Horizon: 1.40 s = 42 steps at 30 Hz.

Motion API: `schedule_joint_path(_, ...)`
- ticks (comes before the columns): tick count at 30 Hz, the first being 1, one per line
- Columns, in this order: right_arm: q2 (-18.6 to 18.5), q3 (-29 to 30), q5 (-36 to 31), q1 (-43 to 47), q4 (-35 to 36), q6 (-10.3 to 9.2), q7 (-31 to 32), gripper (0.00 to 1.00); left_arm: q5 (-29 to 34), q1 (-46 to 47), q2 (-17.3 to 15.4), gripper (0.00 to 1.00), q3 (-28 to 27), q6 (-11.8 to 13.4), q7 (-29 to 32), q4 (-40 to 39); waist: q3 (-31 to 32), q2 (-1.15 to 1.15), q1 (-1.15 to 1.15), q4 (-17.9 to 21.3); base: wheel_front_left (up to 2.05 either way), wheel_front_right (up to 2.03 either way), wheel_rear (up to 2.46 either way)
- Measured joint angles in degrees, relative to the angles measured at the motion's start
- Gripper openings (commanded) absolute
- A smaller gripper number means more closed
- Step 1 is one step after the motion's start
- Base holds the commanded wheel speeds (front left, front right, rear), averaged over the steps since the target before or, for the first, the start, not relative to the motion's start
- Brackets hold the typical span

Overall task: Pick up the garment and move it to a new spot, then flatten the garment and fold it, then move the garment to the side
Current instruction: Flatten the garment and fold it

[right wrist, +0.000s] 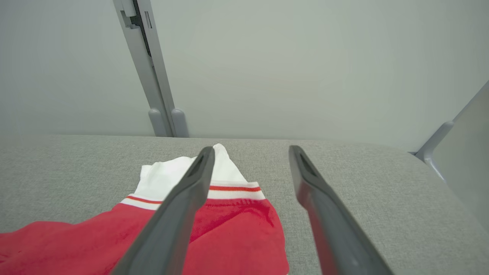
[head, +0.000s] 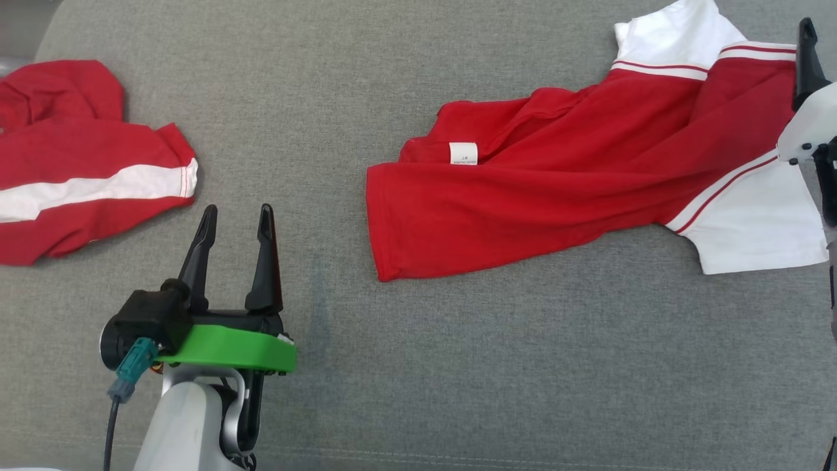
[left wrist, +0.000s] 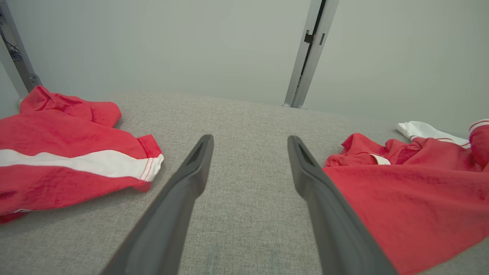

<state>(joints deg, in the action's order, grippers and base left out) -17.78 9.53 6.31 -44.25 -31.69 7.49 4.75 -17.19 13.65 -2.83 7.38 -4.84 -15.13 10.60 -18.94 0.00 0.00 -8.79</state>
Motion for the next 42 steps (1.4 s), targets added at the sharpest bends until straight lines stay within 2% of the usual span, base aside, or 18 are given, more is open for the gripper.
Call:
schedule_joint_path(4, -0.1, -3.3, -0.4, 3.7, 3.8, 0.0, -8.1, 1.0, 0.4, -0.3, 0.0, 1.0, -1.4, 0.1, 0.0, 0.6, 1.3, 0.0, 0.0, 1.2, 0.0, 0.0, 0.0)
schedule_joint_path(11, 0.6, -8.0, -0.7, 14.4, 11.8, 0.0, -15.6, 1.0, 2.2, -2.2, 0.0, 1.0, -3.8, 0.1, 0.0, 1.7, 5.1, 0.0, 0.0, 3.9, 0.0, 0.0, 0.0)
schedule_joint_path(19, 4.0, -10.3, -0.1, 24.9, 17.0, 0.0, -16.5, 1.0, 3.2, -4.5, 0.0, 1.0, -6.1, -0.3, 0.0, 3.0, 9.9, 0.0, 0.0, 6.8, 0.0, 0.0, 0.0)
schedule_joint_path(24, 6.6, -9.9, 0.1, 30.1, 17.6, 0.0, -16.8, 1.0, 3.7, -6.2, 0.0, 1.0, -6.9, -0.5, 0.0, 2.9, 12.9, 0.0, 0.0, 8.3, 0.0, 0.0, 0.0)
schedule_joint_path(31, 8.8, -8.7, 0.8, 33.2, 17.1, 0.0, -17.5, 1.0, 3.7, -7.7, 0.0, 1.0, -7.4, -0.8, 0.0, 5.2, 15.5, 0.0, 0.0, 9.6, 0.0, 0.0, 0.0)
schedule_joint_path(42, 9.6, -8.4, 1.6, 35.5, 16.3, 0.0, -16.2, 1.0, 2.9, -9.1, 0.0, 1.0, -7.7, -1.2, 0.0, 9.5, 17.0, 0.0, 0.0, 10.0, 0.0, 0.0, 0.0)
